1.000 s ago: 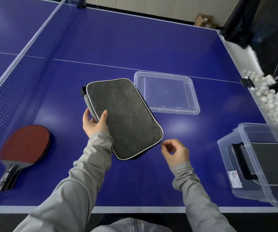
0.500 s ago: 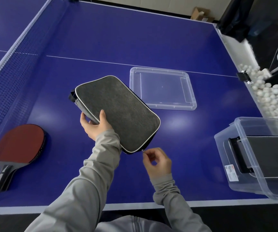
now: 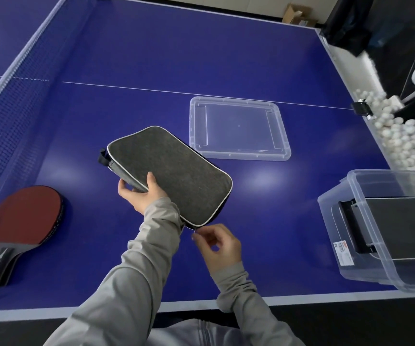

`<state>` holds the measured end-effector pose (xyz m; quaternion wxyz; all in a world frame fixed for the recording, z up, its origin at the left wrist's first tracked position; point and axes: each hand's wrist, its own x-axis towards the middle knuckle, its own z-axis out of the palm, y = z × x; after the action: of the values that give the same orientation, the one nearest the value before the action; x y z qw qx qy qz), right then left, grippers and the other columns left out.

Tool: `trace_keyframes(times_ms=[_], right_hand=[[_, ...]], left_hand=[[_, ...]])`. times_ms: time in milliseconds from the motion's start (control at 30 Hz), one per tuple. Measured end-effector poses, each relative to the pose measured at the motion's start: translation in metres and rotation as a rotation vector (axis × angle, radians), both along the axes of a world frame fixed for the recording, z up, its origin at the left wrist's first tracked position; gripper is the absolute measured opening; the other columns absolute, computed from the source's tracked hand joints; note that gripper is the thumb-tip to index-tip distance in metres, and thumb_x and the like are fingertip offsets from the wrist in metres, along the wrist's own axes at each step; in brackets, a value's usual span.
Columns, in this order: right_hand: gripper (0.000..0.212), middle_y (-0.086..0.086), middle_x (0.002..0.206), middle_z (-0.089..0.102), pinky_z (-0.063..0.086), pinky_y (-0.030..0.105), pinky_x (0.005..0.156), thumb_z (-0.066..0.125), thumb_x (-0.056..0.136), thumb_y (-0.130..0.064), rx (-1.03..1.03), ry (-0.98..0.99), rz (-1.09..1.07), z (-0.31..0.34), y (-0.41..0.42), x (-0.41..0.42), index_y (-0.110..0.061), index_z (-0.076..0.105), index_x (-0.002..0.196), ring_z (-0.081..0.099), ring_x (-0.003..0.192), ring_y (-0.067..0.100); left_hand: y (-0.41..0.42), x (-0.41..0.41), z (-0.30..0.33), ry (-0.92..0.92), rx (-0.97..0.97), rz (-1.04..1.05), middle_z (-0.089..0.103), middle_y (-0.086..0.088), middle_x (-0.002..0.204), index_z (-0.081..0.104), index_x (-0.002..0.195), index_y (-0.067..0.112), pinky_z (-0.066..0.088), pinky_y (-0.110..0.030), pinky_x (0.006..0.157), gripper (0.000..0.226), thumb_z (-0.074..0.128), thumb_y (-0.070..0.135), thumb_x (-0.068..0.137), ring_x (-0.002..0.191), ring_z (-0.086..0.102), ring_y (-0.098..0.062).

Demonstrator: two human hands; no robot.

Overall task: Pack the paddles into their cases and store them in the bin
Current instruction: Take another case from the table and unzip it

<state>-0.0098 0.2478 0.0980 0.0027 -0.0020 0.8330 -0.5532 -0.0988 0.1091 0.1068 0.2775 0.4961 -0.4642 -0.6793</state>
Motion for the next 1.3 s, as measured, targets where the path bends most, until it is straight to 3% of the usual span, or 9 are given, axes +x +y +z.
trace_keyframes(times_ms=[100,200,333,500,600,867,967,1200,1300], right_hand=[[0.012,0.007,0.070,0.062,0.043,0.014,0.058,0.070,0.079,-0.019,0.016,0.061,-0.165,-0.001,0.026,-0.011,-0.018,0.061,0.072,0.054,0.062,0.006],[0.009,0.016,0.090,0.063,0.044,0.012,0.067,0.060,0.087,-0.008,-0.041,-0.011,-0.343,-0.002,0.058,-0.036,-0.016,0.059,0.086,0.054,0.071,0.002],[0.025,0.010,0.101,0.060,0.048,0.032,0.074,0.049,0.094,-0.012,-0.274,-0.425,-0.263,0.000,0.083,-0.069,-0.003,0.057,0.115,0.055,0.088,0.017],[0.030,-0.006,0.054,0.065,0.048,0.014,0.049,0.045,0.095,-0.020,-0.473,-0.666,-0.142,0.010,0.080,-0.072,-0.012,0.064,0.072,0.059,0.052,0.008],[0.034,-0.004,0.052,0.066,0.049,0.017,0.047,0.048,0.093,-0.027,-0.523,-0.697,-0.160,0.015,0.077,-0.065,-0.016,0.066,0.066,0.061,0.048,0.008],[0.017,0.006,0.066,0.058,0.041,0.025,0.060,0.054,0.090,-0.005,-0.105,-0.216,-0.051,0.019,0.053,-0.057,0.001,0.064,0.079,0.045,0.056,0.005],[0.011,0.007,0.064,0.065,0.042,0.013,0.056,0.061,0.086,-0.010,0.056,-0.045,-0.074,0.023,0.042,-0.050,-0.002,0.069,0.083,0.052,0.050,0.000],[0.014,0.015,0.063,0.068,0.033,0.012,0.052,0.062,0.086,-0.014,0.177,0.050,-0.031,0.033,0.035,-0.041,-0.003,0.068,0.080,0.041,0.041,-0.007],[0.013,0.015,0.064,0.068,0.039,0.017,0.056,0.064,0.084,-0.013,0.186,0.037,-0.024,0.028,0.036,-0.039,-0.001,0.067,0.080,0.044,0.046,0.003]], left_hand=[[-0.013,0.010,-0.007,-0.013,0.002,-0.173,0.059,0.001,0.098,0.037,0.134,0.022,0.047,-0.018,0.077,0.059,0.067,0.023,0.084,0.081,0.061,-0.010],[-0.022,0.021,-0.022,0.014,0.041,-0.417,0.065,-0.003,0.085,0.042,0.130,0.021,0.053,-0.023,0.066,0.054,0.069,0.021,0.083,0.066,0.063,-0.008],[-0.021,0.031,-0.038,0.054,0.120,-0.699,0.072,0.004,0.073,0.053,0.122,0.018,0.054,-0.021,0.054,0.041,0.068,0.020,0.083,0.061,0.068,-0.008],[-0.012,0.035,-0.044,0.111,0.173,-0.847,0.074,0.007,0.082,0.057,0.116,0.020,0.054,-0.021,0.057,0.034,0.065,0.020,0.083,0.071,0.070,-0.009],[-0.007,0.033,-0.045,0.079,0.150,-0.863,0.074,0.006,0.083,0.055,0.121,0.018,0.056,-0.024,0.061,0.041,0.067,0.021,0.082,0.074,0.070,-0.012],[0.035,0.035,-0.017,-0.256,-0.425,-0.949,0.029,-0.012,0.148,0.021,0.147,0.012,0.023,-0.036,0.115,0.080,0.069,0.016,0.083,0.138,0.028,-0.026],[0.065,0.046,0.006,-0.108,-0.336,-1.007,0.052,-0.002,0.135,0.049,0.135,0.021,0.032,-0.027,0.108,0.045,0.057,0.029,0.091,0.128,0.045,-0.017],[0.074,0.060,0.020,-0.065,-0.258,-1.053,0.062,-0.003,0.123,0.052,0.132,0.026,0.039,-0.035,0.106,0.044,0.053,0.040,0.091,0.117,0.057,-0.017],[0.067,0.058,0.013,-0.104,-0.362,-1.012,0.066,0.011,0.080,0.065,0.104,0.029,0.045,-0.012,0.078,0.018,0.056,0.034,0.090,0.074,0.058,0.002]])
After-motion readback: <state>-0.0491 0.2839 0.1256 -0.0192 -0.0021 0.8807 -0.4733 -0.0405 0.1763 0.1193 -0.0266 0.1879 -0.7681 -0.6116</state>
